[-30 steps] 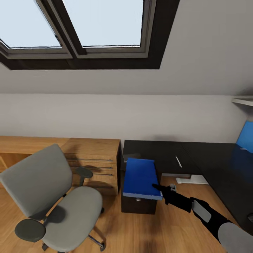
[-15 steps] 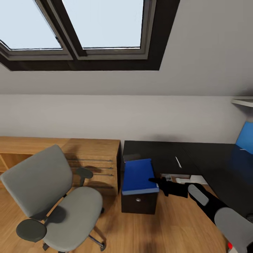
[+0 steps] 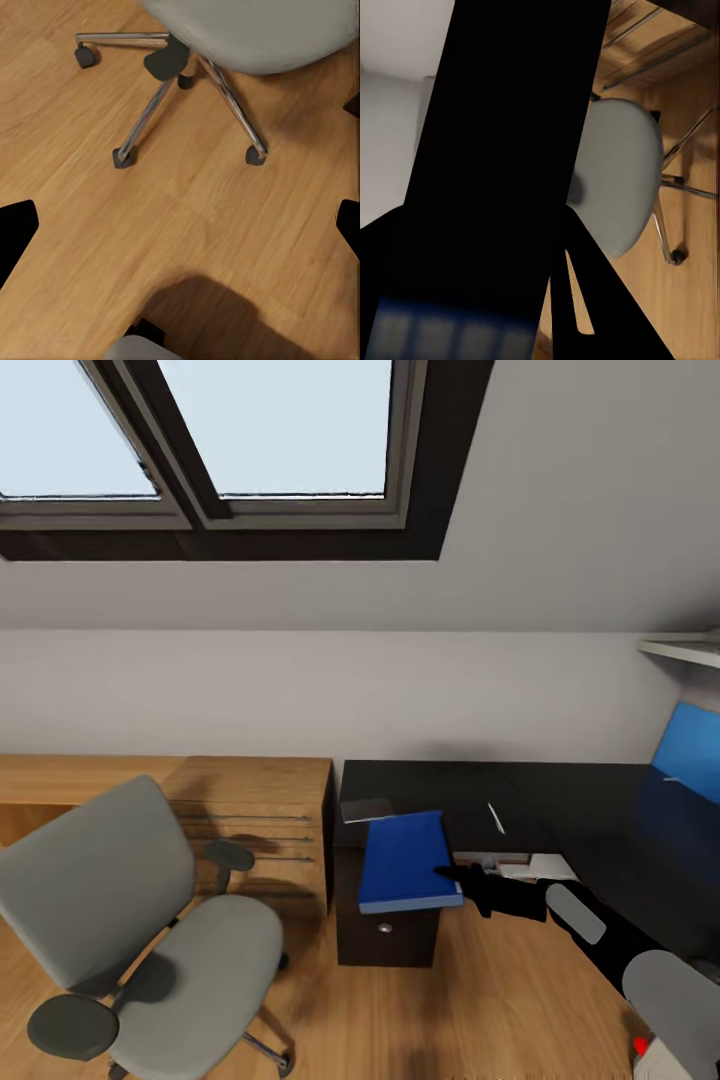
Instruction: In the bedroom, organize the workspace by keeping the computer under the desk, ensuring the monitor is on the desk, placing the keyboard on the desk next to the monitor, placing the mouse on the desk next to the keyboard, moving the folder from the swivel chair onto the desk next to the mouse, stacking the notebook on top of the folder with the pen on top of the notebook, and positioning the swivel chair next to the desk.
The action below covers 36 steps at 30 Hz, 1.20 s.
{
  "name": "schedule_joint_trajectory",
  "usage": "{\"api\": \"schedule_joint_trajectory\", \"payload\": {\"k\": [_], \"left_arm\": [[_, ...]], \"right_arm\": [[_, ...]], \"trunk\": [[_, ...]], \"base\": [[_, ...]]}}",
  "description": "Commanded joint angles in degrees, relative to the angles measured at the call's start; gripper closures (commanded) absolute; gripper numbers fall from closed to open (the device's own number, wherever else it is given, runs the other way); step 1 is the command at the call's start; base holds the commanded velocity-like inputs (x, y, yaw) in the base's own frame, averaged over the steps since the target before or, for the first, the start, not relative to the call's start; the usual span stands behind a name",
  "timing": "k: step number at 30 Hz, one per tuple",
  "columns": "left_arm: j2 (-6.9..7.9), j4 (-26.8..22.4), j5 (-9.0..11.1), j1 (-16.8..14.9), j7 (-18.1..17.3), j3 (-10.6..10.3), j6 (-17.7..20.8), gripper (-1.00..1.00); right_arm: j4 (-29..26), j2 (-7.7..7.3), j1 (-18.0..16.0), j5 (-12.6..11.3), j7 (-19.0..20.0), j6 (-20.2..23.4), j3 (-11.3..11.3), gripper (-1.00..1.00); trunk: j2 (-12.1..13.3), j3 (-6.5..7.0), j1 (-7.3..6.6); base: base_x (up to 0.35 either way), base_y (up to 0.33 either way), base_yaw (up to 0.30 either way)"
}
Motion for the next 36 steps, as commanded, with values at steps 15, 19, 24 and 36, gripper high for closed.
{"api": "schedule_joint_trajectory", "payload": {"k": [15, 19, 24, 36], "left_arm": [[-0.16, -0.01, 0.55, -0.04, -0.22, -0.42, -0.11, -1.00], [-0.16, -0.01, 0.55, -0.03, -0.22, -0.47, -0.13, -1.00], [-0.23, -0.01, 0.55, -0.02, -0.22, -0.48, -0.12, -1.00], [-0.25, -0.01, 0.55, -0.02, -0.22, -0.49, -0.10, -1.00]], "right_arm": [[1.64, -0.18, -0.09, -0.17, 0.26, -3.22, 0.17, 1.00], [1.78, -0.20, -0.09, -0.17, 0.32, -3.69, 0.16, 1.00], [1.83, -0.20, -0.09, -0.13, 0.35, -3.88, 0.15, 1.00], [2.57, -0.34, -0.09, -0.15, 0.39, -4.68, 0.15, 1.00]], "trunk": [[-0.10, -0.11, 0.03], [-0.10, -0.11, 0.03], [-0.10, -0.11, 0.03], [-0.10, -0.11, 0.03]], "base": [[0.000, -0.020, -0.251], [0.000, -0.091, -0.257], [0.000, -0.100, -0.258], [0.000, -0.102, -0.259]]}}
